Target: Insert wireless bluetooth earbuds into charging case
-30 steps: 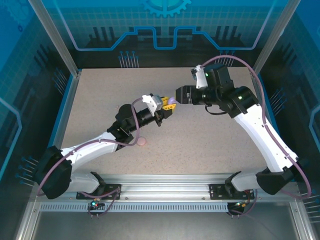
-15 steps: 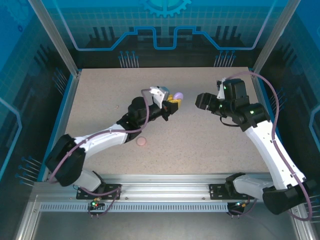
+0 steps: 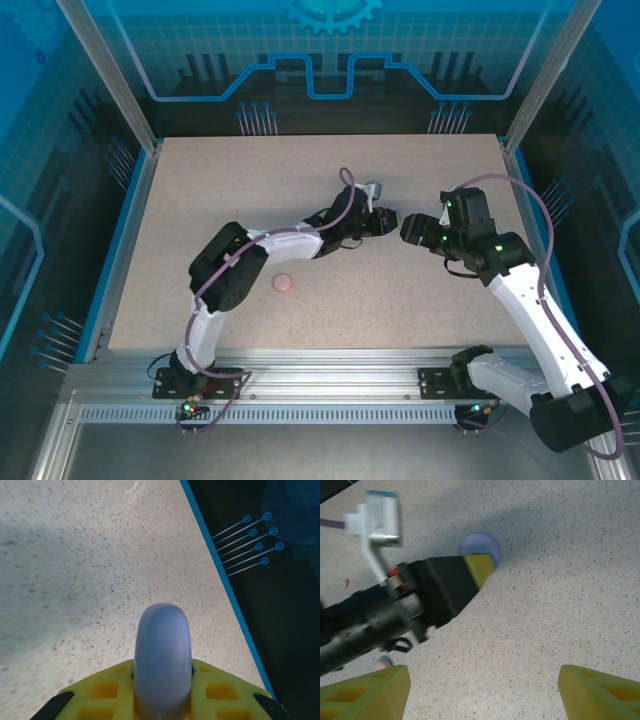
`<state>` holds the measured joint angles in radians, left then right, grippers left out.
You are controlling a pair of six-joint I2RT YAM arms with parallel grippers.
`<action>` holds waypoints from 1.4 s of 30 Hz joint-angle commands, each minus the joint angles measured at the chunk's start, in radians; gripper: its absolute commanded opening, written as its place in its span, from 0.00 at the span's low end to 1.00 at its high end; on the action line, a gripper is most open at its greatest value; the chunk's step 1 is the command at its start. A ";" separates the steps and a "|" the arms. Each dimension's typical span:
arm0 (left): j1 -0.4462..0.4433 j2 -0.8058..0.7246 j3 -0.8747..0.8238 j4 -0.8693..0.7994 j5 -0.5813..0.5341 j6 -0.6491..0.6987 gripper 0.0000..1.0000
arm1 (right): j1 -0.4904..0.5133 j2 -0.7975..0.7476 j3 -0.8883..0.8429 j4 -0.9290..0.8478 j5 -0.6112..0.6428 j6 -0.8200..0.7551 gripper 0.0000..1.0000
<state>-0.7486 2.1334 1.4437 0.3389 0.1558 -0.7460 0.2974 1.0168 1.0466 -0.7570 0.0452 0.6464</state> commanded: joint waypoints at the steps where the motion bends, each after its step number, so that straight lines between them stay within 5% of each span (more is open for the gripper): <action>1: -0.022 0.093 0.126 -0.105 0.015 -0.124 0.00 | -0.018 -0.020 -0.024 0.031 -0.006 -0.032 0.79; 9: -0.030 0.277 0.414 -0.418 -0.004 -0.177 0.04 | -0.020 -0.026 -0.039 0.057 -0.050 -0.043 0.79; 17: -0.030 0.360 0.621 -0.748 -0.032 -0.100 0.36 | -0.020 -0.046 -0.026 0.049 -0.055 -0.053 0.79; 26: -0.028 0.302 0.641 -0.880 -0.129 0.000 0.56 | -0.023 -0.098 0.008 -0.003 -0.038 -0.062 0.81; 35: -0.010 0.058 0.510 -0.913 -0.260 0.136 0.72 | -0.023 -0.151 -0.001 -0.038 -0.040 -0.032 0.81; 42: 0.013 -0.303 0.189 -0.765 -0.336 0.236 0.91 | -0.006 -0.145 -0.061 -0.005 -0.091 -0.025 0.86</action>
<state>-0.7464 1.9652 1.7336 -0.4889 -0.1158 -0.5869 0.2871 0.8623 1.0138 -0.7658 -0.0139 0.6132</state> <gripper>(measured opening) 0.893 0.861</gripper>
